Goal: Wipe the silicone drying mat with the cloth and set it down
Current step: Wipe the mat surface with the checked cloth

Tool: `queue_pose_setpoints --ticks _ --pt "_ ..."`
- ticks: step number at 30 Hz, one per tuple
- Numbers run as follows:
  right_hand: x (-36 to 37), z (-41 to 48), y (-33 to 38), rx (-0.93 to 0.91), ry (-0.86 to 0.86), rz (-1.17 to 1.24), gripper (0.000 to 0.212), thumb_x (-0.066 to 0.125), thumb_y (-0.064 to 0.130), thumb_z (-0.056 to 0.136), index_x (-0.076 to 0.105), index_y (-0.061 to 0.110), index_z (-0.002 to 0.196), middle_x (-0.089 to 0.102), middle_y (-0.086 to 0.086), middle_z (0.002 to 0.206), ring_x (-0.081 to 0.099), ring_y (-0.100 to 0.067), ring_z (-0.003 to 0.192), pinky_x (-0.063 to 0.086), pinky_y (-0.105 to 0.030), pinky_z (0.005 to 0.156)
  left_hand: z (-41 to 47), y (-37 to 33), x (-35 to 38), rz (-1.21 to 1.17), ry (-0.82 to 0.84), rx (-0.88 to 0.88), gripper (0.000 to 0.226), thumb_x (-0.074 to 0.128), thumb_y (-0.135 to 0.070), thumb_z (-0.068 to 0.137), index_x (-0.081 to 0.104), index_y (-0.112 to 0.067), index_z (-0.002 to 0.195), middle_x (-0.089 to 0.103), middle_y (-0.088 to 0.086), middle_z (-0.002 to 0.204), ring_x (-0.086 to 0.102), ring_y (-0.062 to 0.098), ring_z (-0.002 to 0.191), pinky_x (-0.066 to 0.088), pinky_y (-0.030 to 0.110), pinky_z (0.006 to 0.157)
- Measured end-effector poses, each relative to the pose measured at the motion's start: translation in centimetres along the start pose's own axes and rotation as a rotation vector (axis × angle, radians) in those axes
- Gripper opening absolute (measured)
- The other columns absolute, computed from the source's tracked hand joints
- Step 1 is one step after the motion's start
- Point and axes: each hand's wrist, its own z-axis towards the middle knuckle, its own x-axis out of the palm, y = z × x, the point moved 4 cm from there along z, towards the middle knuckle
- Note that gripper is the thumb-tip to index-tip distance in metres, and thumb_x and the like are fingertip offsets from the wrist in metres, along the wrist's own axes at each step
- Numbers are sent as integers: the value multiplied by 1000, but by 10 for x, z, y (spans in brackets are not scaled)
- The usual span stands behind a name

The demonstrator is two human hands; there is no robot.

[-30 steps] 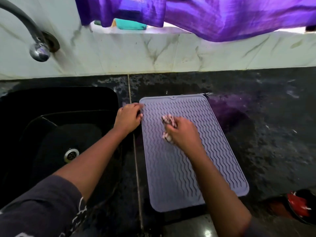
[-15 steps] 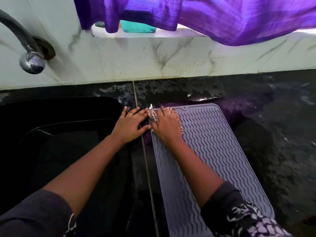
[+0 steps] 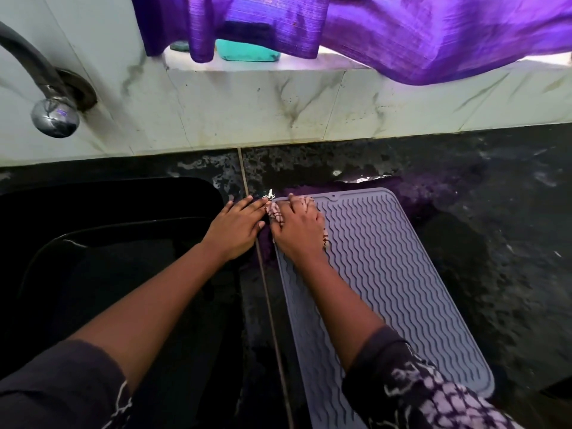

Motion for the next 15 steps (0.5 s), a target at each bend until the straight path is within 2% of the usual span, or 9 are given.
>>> queue_pose_setpoints --ticks 4,8,11,13,15 --pt "-3 -20 -5 -33 3 -17 50 42 39 92 38 20 138 37 -7 147 27 -38 134 28 -49 105 0 -2 -1 14 -9 -12 50 28 -33 101 18 -31 150 18 -13 158 15 15 146 13 43 117" --pt "-10 -74 -4 -108 83 -63 49 47 35 91 39 17 136 40 -6 143 35 -34 128 36 -46 102 2 -2 -2 18 25 -26 51 27 -32 102 16 -32 151 17 -13 158 13 15 147 12 44 117" --pt "-22 -76 -8 -90 131 60 32 48 33 92 55 17 118 55 -4 120 49 -25 108 44 -38 90 1 -1 -3 7 48 -15 51 28 -30 102 14 -33 151 15 -13 159 11 15 147 10 44 117" --pt "-28 -54 -8 -5 55 216 27 46 35 93 59 17 108 59 -4 107 53 -23 98 46 -37 85 0 -1 -3 0 51 -10 51 28 -29 102 15 -33 151 15 -13 159 11 15 147 10 43 117" --pt "-22 -31 -3 24 -43 170 35 43 36 93 54 18 122 54 -6 126 47 -28 112 40 -41 92 0 -2 -3 -4 47 -15 51 29 -29 102 16 -32 151 15 -13 159 11 15 147 10 43 117"
